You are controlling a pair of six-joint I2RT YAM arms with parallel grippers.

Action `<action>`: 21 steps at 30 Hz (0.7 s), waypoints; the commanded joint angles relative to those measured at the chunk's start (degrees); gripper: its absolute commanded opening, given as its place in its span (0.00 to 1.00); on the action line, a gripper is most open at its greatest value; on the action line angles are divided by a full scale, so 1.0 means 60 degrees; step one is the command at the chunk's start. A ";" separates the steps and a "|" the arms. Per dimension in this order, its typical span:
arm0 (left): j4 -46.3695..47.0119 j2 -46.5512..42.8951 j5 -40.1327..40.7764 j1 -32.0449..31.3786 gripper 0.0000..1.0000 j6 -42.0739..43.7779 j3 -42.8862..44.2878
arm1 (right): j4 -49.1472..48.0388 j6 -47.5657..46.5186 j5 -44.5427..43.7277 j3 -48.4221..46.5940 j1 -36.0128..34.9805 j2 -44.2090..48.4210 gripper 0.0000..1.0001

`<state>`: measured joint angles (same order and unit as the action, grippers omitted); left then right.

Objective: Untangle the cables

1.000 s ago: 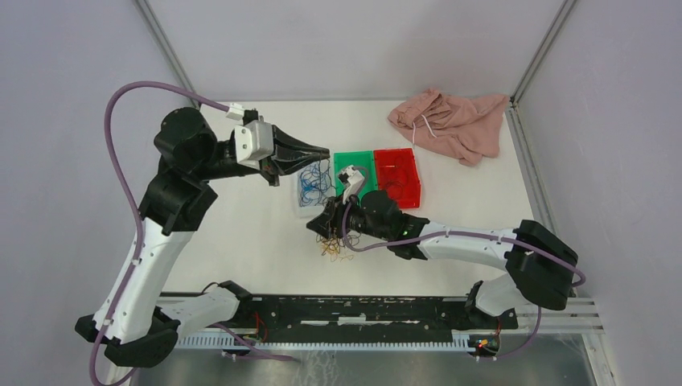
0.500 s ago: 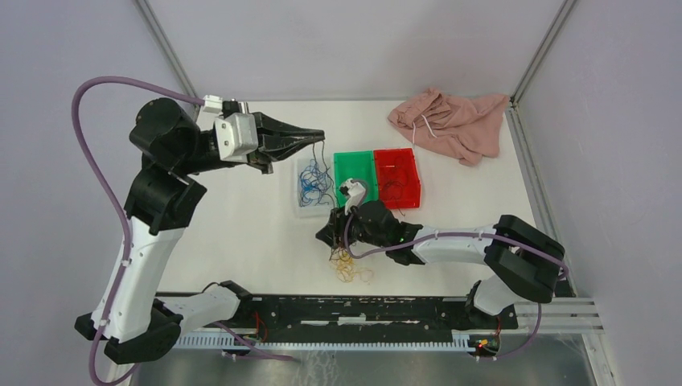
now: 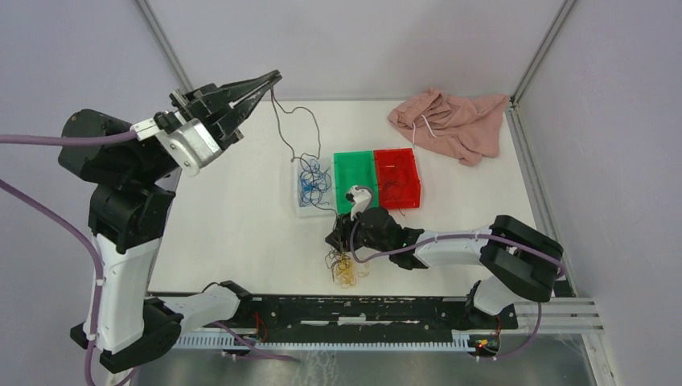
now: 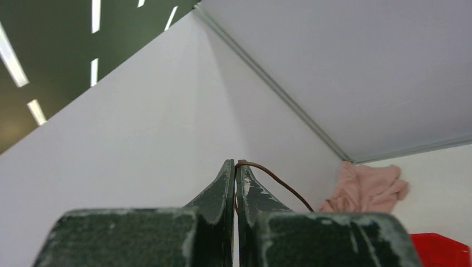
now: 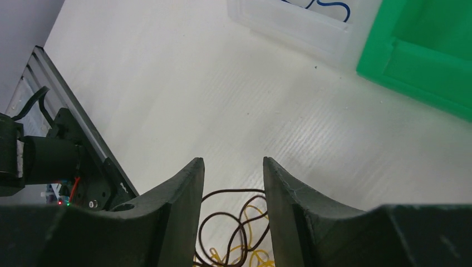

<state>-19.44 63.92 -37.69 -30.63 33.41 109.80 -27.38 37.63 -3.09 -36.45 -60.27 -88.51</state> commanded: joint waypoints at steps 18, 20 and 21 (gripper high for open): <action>0.4968 0.1533 0.6159 -0.0022 0.03 0.2926 0.2196 | -0.0773 -0.0703 -0.1485 0.0803 -0.0064 0.0132 0.48; 0.4948 0.1552 0.6004 -0.0021 0.03 0.2786 0.2334 | -0.0868 -0.0649 -0.1608 0.0873 -0.0070 0.0154 0.48; 0.4419 0.1606 0.5861 -0.0021 0.03 0.2625 0.2506 | -0.0921 -0.0678 -0.1621 0.0891 -0.0076 0.0192 0.48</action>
<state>2.17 74.00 -5.08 -30.63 48.12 120.68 -28.77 34.35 -10.02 -31.81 -60.36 -88.71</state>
